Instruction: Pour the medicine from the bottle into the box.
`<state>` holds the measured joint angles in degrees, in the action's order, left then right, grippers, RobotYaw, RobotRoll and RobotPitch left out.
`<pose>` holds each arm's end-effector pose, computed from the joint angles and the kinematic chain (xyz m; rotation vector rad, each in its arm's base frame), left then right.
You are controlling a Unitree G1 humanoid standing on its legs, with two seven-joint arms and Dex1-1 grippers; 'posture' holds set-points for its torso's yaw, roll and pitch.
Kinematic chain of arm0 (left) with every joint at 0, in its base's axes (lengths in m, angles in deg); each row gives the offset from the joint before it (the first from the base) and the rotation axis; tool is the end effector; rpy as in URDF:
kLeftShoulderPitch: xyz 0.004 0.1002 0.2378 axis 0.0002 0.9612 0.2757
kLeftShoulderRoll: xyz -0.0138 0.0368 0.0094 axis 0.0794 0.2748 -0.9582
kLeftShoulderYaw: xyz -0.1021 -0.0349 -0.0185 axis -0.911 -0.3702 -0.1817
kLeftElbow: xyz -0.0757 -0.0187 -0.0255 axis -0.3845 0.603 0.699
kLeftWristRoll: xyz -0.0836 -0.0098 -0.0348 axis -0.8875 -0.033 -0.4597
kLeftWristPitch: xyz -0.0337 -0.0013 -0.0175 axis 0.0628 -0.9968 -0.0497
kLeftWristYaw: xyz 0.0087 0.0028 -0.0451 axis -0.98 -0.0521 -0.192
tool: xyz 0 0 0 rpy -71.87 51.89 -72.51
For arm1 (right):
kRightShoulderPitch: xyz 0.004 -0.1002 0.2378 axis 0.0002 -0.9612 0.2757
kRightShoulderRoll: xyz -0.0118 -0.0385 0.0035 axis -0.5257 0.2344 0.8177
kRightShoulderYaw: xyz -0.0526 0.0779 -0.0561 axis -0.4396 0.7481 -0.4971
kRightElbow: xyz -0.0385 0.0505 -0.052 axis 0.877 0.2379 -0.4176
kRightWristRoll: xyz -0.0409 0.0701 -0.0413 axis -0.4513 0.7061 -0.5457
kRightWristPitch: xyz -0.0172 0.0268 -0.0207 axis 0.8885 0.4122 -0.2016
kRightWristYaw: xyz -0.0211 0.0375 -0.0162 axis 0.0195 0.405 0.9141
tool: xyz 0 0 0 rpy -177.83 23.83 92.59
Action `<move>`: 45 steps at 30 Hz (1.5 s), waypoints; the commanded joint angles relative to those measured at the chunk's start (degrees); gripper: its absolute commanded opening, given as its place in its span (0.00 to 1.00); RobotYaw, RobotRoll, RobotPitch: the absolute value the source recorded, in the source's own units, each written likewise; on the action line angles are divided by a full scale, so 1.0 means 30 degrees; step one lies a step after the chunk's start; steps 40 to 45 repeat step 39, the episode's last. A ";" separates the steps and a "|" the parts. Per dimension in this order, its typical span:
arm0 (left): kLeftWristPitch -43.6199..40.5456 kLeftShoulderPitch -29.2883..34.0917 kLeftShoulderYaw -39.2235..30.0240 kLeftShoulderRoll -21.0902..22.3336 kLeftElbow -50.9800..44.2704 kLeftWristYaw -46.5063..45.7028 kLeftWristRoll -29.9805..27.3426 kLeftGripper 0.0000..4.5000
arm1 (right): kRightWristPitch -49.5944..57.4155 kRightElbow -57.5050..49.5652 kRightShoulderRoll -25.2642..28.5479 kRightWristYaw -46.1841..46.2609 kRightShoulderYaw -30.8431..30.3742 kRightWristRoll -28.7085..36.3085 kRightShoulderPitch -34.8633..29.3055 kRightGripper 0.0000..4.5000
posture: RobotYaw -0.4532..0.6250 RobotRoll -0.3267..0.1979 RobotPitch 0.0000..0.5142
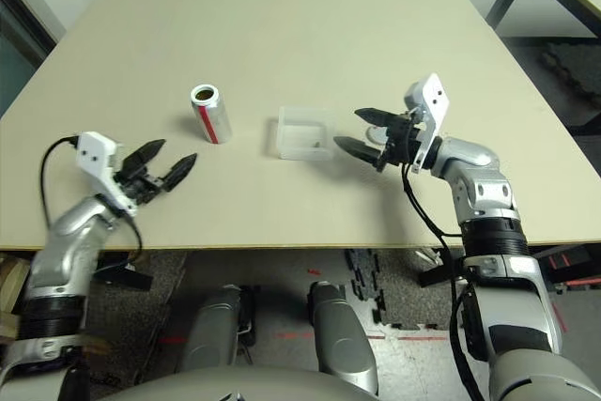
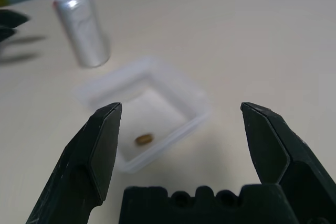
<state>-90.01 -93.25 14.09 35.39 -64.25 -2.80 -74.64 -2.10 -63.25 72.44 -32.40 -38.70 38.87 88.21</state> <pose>0.2109 0.2859 0.0998 -0.0366 0.0065 -0.3934 0.2842 -0.2716 0.1275 -0.0140 -0.0275 0.8067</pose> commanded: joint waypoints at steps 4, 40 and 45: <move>0.0402 -0.2372 -0.1795 0.1647 0.3509 -0.0709 0.0077 0.99 | -0.0713 0.0878 -0.0499 0.2160 0.1827 0.0539 -0.0552 1.00 | 0.37 0.62 0.31; 0.6558 -1.0290 -0.1766 0.3957 1.8477 -0.2014 0.2774 0.99 | -0.3555 0.2578 -0.0103 0.8511 0.6286 0.0777 -0.2699 1.00 | 0.29 0.62 0.45; 0.6558 -1.0290 -0.1766 0.3957 1.8477 -0.2014 0.2774 0.99 | -0.3555 0.2578 -0.0103 0.8511 0.6286 0.0777 -0.2699 1.00 | 0.29 0.62 0.45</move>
